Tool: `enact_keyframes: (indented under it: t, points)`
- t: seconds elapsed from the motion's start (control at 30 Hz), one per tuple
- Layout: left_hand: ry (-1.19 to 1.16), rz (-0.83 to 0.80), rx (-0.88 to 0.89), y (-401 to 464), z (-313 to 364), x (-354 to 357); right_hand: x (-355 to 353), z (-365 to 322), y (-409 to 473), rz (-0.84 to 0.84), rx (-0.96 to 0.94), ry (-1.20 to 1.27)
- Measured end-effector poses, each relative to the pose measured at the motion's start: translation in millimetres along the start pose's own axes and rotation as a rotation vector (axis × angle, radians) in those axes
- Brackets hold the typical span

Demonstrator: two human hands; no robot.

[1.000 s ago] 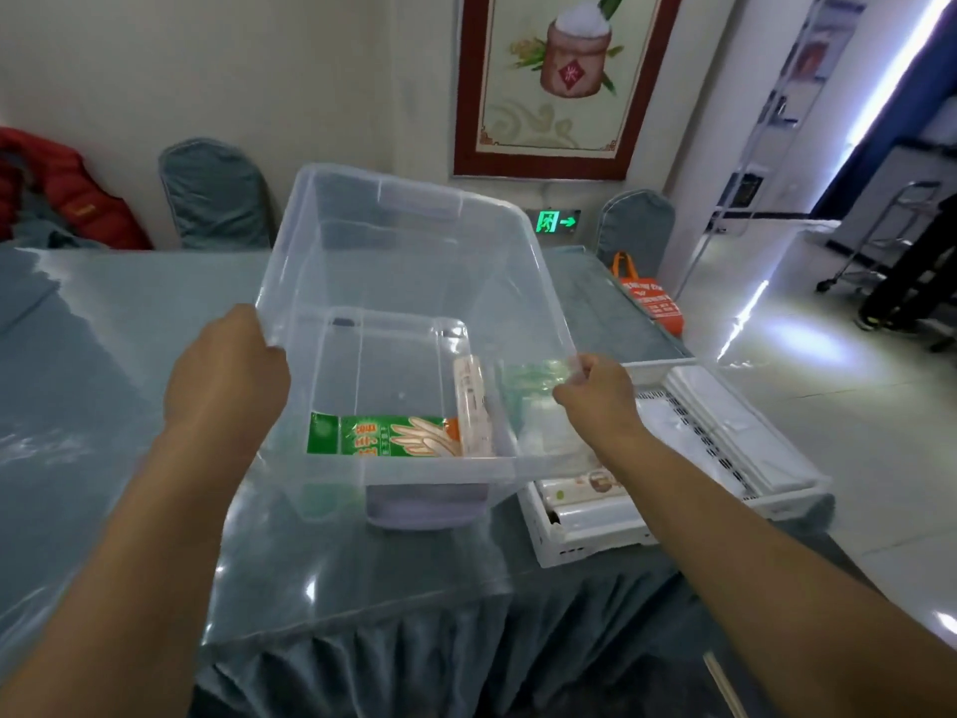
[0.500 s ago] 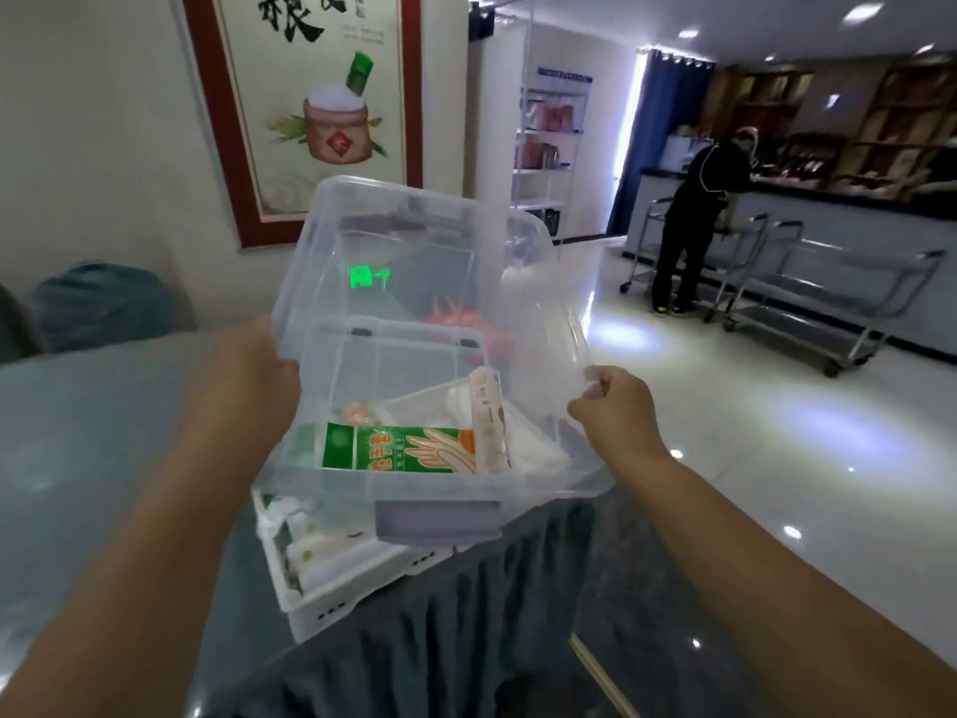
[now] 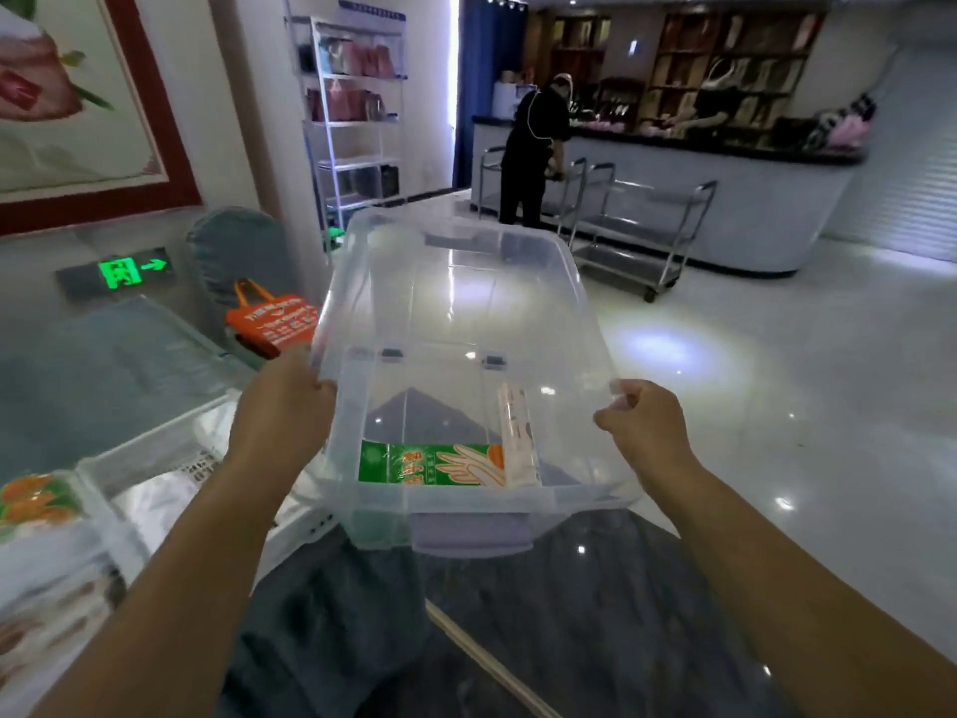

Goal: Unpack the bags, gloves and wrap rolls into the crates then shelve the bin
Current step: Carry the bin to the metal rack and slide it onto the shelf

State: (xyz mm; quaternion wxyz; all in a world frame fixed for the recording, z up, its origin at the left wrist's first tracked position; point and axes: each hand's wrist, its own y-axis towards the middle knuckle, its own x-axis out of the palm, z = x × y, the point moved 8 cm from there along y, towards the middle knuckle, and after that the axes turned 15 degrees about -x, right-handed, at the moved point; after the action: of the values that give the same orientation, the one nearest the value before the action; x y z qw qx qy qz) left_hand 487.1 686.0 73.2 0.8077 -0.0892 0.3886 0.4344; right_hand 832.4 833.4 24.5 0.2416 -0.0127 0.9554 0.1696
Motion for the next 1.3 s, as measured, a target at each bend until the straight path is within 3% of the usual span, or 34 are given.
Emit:
enact_keyframes:
  t: [0.27,0.77,1.07,1.3]
  points:
    - [-0.062,-0.261,-0.055,86,51,170,-5,106,96,0.048,0.164,-0.066]
    - [-0.157,-0.610,-0.303,307,99,452,90,263,343,-0.008,0.586,0.021]
    - [-0.196,-0.600,-0.430,431,133,613,169,386,549,-0.136,0.682,0.056]
    - [-0.185,-0.443,-0.530,564,177,679,254,432,745,-0.304,0.717,0.092]
